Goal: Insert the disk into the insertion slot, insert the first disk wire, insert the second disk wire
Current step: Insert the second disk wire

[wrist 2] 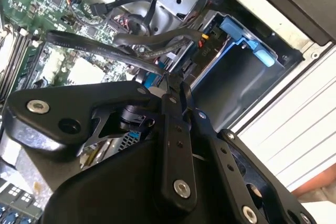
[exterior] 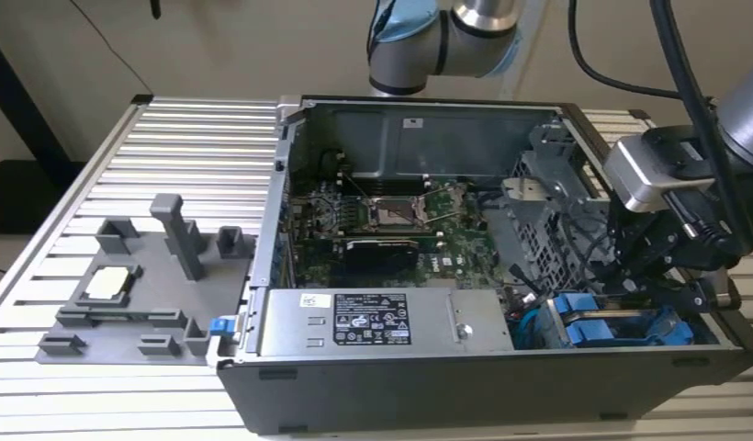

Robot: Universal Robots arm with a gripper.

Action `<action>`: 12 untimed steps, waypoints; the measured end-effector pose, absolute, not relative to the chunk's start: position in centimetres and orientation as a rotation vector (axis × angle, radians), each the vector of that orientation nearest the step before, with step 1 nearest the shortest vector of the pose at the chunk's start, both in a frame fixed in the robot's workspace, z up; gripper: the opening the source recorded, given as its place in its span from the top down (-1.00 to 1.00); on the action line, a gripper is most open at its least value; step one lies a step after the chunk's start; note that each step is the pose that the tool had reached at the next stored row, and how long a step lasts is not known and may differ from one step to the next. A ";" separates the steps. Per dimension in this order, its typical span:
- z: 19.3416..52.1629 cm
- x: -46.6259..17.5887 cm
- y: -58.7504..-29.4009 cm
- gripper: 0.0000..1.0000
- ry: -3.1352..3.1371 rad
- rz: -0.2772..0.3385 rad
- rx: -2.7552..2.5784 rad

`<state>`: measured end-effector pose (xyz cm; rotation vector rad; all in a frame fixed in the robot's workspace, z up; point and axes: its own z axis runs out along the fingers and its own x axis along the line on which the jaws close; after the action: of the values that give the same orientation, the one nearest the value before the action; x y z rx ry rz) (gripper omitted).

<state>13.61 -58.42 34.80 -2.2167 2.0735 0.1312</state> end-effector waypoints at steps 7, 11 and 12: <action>34.4 14.0 -58.4 0.68 2.088 0.126 -2.205; 34.3 14.1 -58.4 0.68 2.106 0.124 -2.188; 34.3 14.1 -58.4 0.68 2.107 0.123 -2.187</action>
<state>14.09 -58.43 34.26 -2.1873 2.1073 0.1227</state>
